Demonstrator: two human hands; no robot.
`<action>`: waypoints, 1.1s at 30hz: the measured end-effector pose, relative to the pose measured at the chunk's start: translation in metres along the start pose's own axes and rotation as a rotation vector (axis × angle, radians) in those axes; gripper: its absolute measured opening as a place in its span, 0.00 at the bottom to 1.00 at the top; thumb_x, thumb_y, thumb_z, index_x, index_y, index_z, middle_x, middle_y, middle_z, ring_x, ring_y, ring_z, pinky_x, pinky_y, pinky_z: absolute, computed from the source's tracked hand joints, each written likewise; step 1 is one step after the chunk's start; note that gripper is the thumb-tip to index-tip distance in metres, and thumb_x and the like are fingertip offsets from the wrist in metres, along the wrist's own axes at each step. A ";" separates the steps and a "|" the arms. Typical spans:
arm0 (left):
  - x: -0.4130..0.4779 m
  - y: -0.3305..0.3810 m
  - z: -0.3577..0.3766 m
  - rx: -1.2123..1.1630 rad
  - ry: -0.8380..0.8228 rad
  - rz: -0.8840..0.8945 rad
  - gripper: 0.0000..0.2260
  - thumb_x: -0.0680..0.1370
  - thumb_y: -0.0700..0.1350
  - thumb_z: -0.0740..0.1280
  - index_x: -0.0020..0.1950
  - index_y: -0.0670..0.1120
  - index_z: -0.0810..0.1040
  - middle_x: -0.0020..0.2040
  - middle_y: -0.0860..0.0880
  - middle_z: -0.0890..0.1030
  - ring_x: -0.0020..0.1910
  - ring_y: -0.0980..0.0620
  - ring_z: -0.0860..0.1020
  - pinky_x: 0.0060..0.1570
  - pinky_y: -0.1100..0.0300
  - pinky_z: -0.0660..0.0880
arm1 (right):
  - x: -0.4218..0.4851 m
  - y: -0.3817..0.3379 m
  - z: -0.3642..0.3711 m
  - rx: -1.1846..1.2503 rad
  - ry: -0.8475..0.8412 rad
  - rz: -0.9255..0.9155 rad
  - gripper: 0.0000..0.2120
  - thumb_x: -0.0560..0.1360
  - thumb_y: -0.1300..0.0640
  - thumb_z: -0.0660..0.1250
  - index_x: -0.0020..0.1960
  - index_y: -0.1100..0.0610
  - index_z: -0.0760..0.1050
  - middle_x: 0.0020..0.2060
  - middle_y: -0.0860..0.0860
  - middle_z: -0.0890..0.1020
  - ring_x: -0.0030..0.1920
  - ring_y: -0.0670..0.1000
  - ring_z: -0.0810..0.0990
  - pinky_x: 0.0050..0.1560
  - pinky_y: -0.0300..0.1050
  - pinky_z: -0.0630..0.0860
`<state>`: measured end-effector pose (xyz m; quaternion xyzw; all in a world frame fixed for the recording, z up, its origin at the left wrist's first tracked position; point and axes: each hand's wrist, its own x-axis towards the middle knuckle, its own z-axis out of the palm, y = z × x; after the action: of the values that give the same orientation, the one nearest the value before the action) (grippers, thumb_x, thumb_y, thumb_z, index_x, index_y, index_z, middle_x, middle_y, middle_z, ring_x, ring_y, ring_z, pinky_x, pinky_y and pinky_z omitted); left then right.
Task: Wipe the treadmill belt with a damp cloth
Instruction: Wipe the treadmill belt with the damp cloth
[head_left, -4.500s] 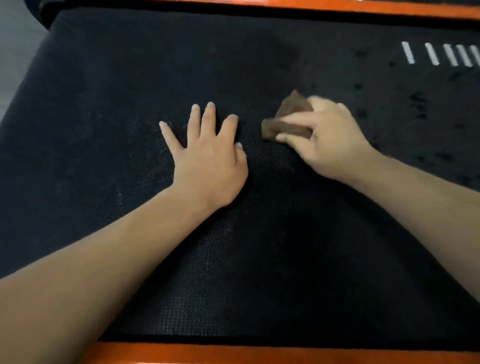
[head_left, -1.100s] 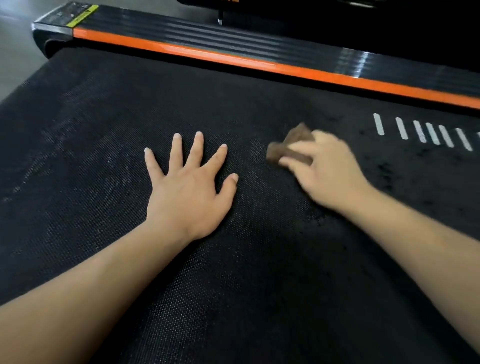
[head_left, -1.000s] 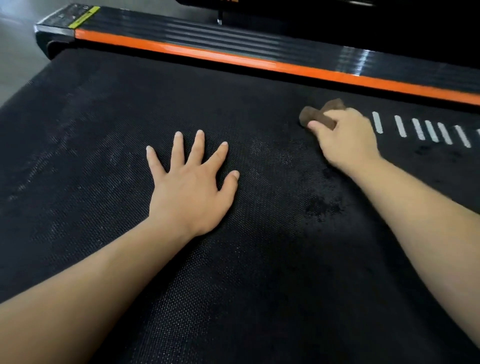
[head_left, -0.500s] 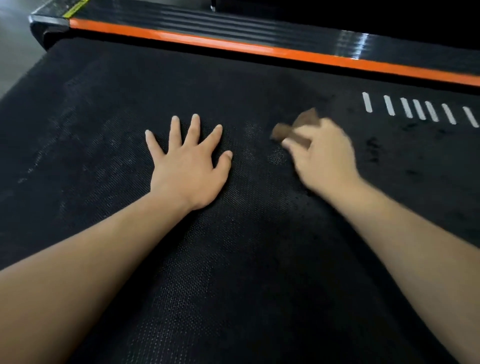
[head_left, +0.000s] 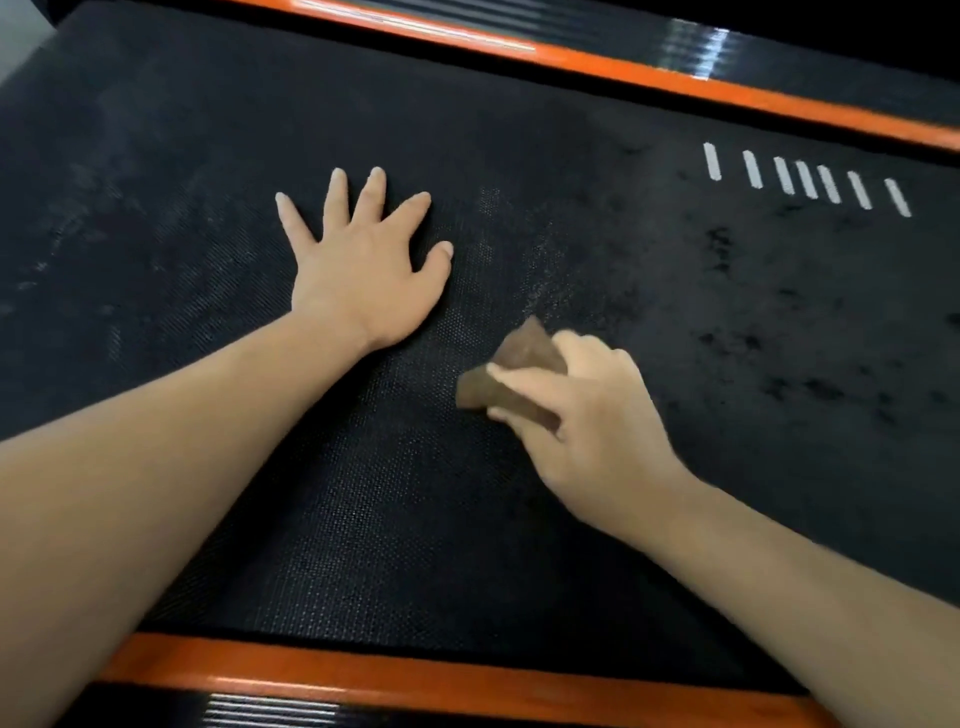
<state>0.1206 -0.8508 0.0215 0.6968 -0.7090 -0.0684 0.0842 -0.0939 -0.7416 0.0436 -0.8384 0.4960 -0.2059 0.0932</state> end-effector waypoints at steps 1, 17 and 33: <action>-0.001 0.000 -0.001 -0.005 0.003 0.008 0.29 0.81 0.67 0.51 0.81 0.59 0.61 0.84 0.46 0.55 0.83 0.40 0.46 0.74 0.27 0.37 | -0.003 0.005 -0.004 -0.024 -0.044 -0.047 0.14 0.77 0.45 0.65 0.57 0.48 0.83 0.40 0.53 0.74 0.41 0.58 0.73 0.42 0.51 0.69; -0.089 -0.001 0.000 0.030 -0.050 0.183 0.31 0.81 0.65 0.44 0.83 0.57 0.57 0.85 0.45 0.52 0.84 0.43 0.46 0.78 0.32 0.41 | -0.019 0.029 -0.016 -0.053 -0.049 -0.057 0.16 0.78 0.44 0.64 0.59 0.49 0.84 0.41 0.52 0.73 0.42 0.59 0.73 0.43 0.53 0.71; -0.098 0.000 -0.001 0.040 -0.054 0.175 0.29 0.83 0.62 0.45 0.83 0.56 0.56 0.85 0.46 0.51 0.84 0.43 0.46 0.79 0.35 0.40 | -0.067 0.025 -0.035 0.121 -0.161 -0.091 0.14 0.78 0.43 0.66 0.58 0.45 0.84 0.39 0.49 0.72 0.42 0.52 0.70 0.45 0.56 0.70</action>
<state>0.1221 -0.7531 0.0202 0.6318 -0.7702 -0.0654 0.0570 -0.1571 -0.6942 0.0487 -0.8668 0.4349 -0.1712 0.1737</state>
